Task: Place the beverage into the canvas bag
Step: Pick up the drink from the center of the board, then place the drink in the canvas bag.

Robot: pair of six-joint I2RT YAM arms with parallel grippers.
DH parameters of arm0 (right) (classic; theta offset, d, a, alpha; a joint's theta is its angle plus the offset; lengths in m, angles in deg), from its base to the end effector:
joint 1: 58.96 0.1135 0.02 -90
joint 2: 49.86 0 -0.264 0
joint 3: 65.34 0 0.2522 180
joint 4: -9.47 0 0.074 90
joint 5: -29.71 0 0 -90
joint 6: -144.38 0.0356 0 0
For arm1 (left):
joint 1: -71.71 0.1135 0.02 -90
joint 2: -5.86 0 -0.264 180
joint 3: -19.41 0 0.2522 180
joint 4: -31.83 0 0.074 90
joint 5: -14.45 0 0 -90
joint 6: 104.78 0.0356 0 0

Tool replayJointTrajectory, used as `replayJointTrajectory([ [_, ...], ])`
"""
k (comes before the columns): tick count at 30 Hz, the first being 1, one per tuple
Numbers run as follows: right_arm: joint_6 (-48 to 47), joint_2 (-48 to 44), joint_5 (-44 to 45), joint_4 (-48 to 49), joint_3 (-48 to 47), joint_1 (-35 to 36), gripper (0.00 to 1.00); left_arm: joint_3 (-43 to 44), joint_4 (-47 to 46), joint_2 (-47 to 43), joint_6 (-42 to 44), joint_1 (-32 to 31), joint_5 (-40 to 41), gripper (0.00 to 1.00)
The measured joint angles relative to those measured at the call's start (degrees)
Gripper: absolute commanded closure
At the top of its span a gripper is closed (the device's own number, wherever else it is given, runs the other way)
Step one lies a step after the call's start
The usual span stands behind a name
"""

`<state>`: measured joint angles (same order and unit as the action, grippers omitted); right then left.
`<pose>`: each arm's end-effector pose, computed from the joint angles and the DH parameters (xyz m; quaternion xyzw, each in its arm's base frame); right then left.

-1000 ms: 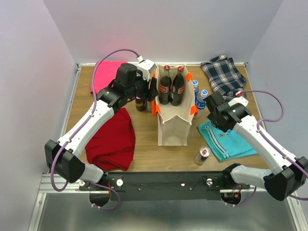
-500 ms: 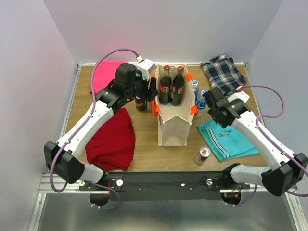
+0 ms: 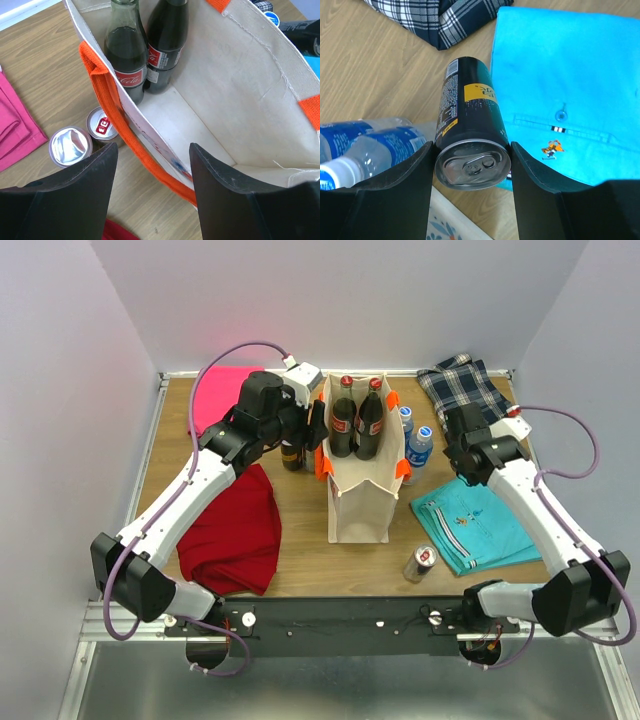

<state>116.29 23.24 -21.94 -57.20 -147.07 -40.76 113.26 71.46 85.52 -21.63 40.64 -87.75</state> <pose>0.2411 0.0560 0.3175 0.4219 0.8091 -0.0744 0.4022 0.2662 -0.1692 0.3883 0.2318 0.8100 -0.2575 0.4730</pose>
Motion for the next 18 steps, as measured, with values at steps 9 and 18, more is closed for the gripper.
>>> replayJointTrajectory([
  [9,-4.4,5.1,-6.4,5.8,0.0,-5.3,0.99,0.0,0.0,0.0,0.0,0.0,0.8,0.32],
  [18,-6.6,9.6,-11.8,8.4,-1.1,-9.2,0.99,-0.2,0.0,0.0,0.0,0.0,1.7,0.32],
])
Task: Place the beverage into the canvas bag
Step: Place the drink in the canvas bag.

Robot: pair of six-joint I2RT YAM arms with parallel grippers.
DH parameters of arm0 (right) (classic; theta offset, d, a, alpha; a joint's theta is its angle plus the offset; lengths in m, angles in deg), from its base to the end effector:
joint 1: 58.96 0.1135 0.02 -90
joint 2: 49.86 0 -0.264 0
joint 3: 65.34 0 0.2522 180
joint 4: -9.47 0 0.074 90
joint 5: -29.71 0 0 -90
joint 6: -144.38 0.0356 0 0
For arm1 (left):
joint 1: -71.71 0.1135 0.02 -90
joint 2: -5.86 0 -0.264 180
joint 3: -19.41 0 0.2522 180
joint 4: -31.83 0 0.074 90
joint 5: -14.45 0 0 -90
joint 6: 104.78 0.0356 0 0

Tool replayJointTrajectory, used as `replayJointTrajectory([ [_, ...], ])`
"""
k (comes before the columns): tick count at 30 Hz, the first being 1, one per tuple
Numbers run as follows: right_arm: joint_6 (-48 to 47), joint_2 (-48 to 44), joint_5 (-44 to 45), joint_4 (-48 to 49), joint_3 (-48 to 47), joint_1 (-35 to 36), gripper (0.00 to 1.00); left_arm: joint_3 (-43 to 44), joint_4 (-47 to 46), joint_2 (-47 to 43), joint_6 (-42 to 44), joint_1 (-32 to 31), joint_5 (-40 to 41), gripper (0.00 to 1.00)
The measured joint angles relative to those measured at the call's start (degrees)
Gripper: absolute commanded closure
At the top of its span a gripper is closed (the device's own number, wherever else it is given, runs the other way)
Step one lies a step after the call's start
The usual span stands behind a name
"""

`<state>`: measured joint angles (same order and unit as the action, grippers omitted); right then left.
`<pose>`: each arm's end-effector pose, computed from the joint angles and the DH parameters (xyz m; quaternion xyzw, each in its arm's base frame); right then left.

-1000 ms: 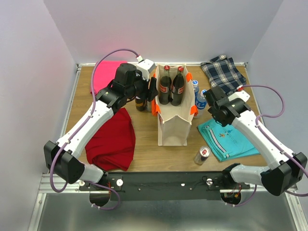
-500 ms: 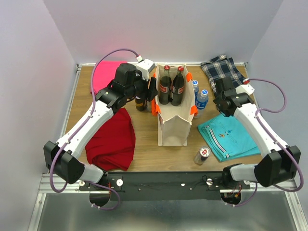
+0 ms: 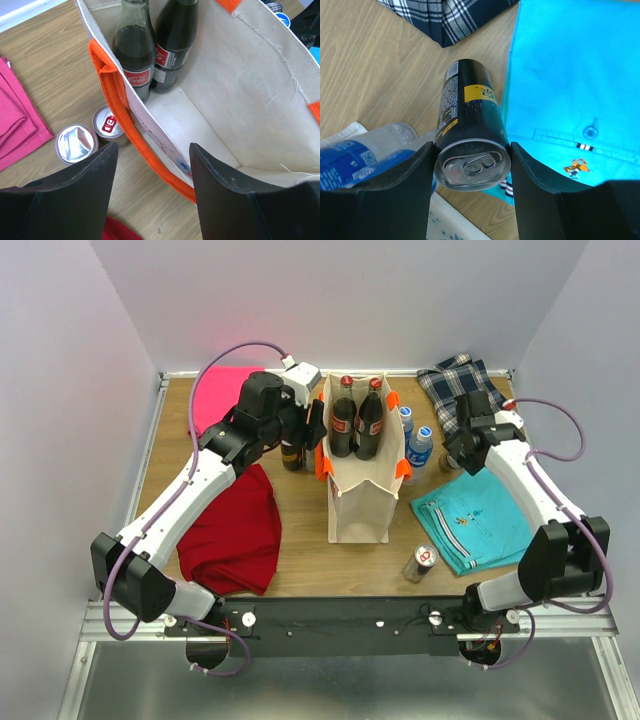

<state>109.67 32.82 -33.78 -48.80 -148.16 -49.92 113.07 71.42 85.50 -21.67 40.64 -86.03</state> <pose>0.2933 0.0306 0.2861 0.4255 0.8360 -0.0444 0.3436 0.2669 -0.1684 0.3872 0.2241 0.8136 -0.2457 0.4769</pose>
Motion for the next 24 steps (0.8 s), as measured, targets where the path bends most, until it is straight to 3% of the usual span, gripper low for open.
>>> replayJointTrajectory([
  [24,-2.5,11.1,-7.9,2.5,-9.0,-6.1,0.99,0.0,-0.5,1.0,-0.1,0.0,2.1,0.32],
])
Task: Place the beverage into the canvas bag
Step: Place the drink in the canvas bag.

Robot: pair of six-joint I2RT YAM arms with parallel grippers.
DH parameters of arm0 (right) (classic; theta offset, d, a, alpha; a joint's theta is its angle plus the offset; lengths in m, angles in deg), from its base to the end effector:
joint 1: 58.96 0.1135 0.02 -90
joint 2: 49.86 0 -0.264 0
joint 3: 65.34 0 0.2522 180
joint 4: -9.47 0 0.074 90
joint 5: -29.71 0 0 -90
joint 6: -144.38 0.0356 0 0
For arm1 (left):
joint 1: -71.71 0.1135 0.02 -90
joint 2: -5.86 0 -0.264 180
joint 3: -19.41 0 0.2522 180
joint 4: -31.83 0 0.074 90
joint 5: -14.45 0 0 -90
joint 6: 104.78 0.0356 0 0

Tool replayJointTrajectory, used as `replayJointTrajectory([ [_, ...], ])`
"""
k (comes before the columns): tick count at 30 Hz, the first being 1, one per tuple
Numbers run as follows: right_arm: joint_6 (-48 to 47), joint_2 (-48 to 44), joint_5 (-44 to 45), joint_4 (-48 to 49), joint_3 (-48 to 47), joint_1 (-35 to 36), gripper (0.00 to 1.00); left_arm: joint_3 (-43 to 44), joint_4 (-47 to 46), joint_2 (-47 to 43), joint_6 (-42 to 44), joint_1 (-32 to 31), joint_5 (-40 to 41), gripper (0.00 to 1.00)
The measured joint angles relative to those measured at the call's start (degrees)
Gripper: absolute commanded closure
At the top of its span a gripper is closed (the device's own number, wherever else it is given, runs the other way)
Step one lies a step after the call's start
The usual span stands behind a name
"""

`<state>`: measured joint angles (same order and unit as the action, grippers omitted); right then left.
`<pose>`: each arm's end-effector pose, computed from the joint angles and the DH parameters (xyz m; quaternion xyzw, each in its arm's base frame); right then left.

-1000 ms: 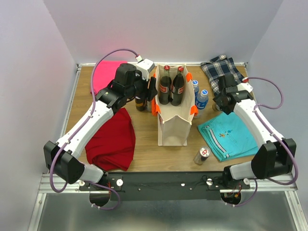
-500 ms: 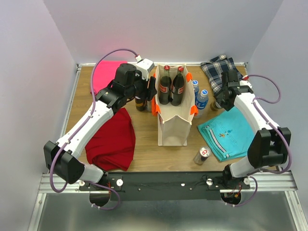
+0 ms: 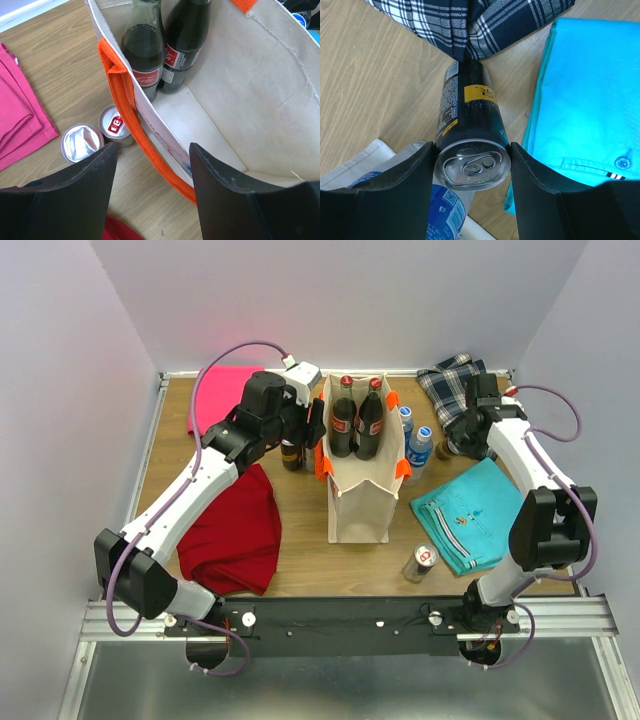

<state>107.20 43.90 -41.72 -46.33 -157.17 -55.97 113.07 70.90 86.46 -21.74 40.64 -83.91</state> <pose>0.3470 0.0068 0.2773 0.4400 0.8409 -0.0086 0.3149 0.2720 -0.1700 0.3830 0.2144 0.8191 -0.2306 0.4795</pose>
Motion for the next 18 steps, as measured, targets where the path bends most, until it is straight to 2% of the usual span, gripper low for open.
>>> replayJointTrajectory([
  [18,-2.5,6.6,0.0,-0.6,-7.7,-0.1,0.99,0.2,-0.2,0.6,0.0,0.0,0.2,0.32],
])
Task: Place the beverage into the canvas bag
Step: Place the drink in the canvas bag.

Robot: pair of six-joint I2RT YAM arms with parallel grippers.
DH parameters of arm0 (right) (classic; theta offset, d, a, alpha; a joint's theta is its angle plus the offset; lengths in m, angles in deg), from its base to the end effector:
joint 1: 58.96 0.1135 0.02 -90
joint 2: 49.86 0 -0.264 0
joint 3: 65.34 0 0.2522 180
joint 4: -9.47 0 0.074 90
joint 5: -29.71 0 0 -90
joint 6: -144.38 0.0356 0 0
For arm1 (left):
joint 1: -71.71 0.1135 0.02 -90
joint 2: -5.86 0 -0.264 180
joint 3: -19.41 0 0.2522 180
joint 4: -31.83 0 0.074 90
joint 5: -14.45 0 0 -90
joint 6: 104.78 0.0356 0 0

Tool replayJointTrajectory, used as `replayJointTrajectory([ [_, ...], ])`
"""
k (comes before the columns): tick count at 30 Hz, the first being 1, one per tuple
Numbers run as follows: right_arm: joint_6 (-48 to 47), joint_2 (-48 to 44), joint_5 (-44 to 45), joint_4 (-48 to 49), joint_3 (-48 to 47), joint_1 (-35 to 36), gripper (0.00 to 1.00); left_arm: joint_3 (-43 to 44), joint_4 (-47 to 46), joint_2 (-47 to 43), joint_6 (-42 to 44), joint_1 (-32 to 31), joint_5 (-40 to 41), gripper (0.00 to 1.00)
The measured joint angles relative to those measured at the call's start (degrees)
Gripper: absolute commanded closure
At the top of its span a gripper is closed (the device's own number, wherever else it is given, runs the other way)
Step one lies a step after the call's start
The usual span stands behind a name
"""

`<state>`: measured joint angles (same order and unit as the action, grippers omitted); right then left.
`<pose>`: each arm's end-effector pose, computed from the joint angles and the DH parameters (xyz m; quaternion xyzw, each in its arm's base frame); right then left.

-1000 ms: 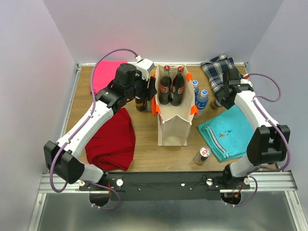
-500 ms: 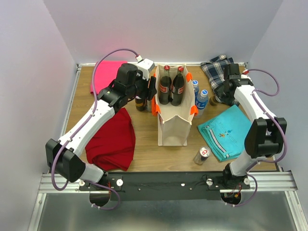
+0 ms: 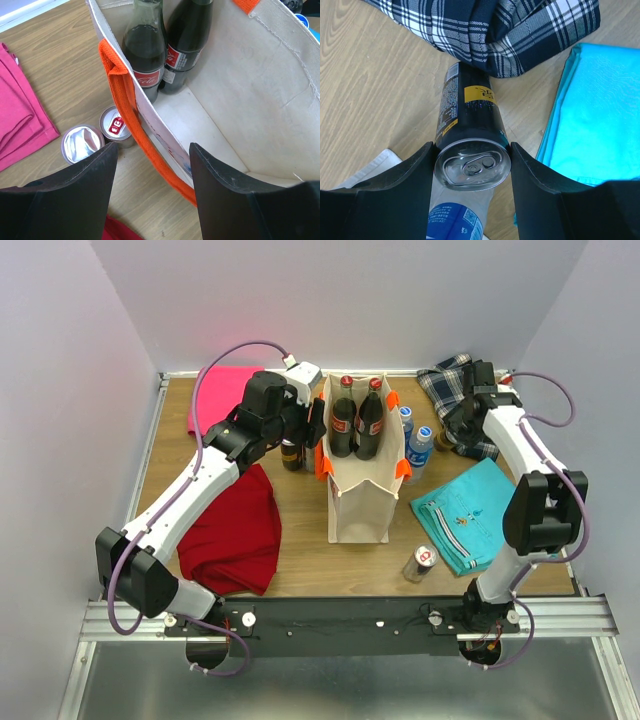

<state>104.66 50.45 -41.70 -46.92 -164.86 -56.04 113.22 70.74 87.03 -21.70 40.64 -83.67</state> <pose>0.3779 0.0079 0.2792 0.4220 0.8486 -0.0137 0.3187 0.2745 -0.1713 0.3812 0.2138 0.8206 -0.2283 0.4783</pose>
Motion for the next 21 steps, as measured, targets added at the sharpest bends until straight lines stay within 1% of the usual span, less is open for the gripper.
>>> replayJointTrajectory([
  [7,-2.4,0.1,0.0,-0.2,-0.7,0.0,0.99,0.1,-0.2,0.0,0.0,0.0,0.0,0.32],
  [14,-4.9,-0.7,0.1,-1.2,-6.6,0.0,0.99,0.1,-0.7,0.0,0.0,0.0,0.0,0.32],
  [21,-7.3,-4.8,0.2,-2.2,-11.1,0.0,0.99,0.6,-1.7,0.0,0.0,0.0,-0.1,0.32],
])
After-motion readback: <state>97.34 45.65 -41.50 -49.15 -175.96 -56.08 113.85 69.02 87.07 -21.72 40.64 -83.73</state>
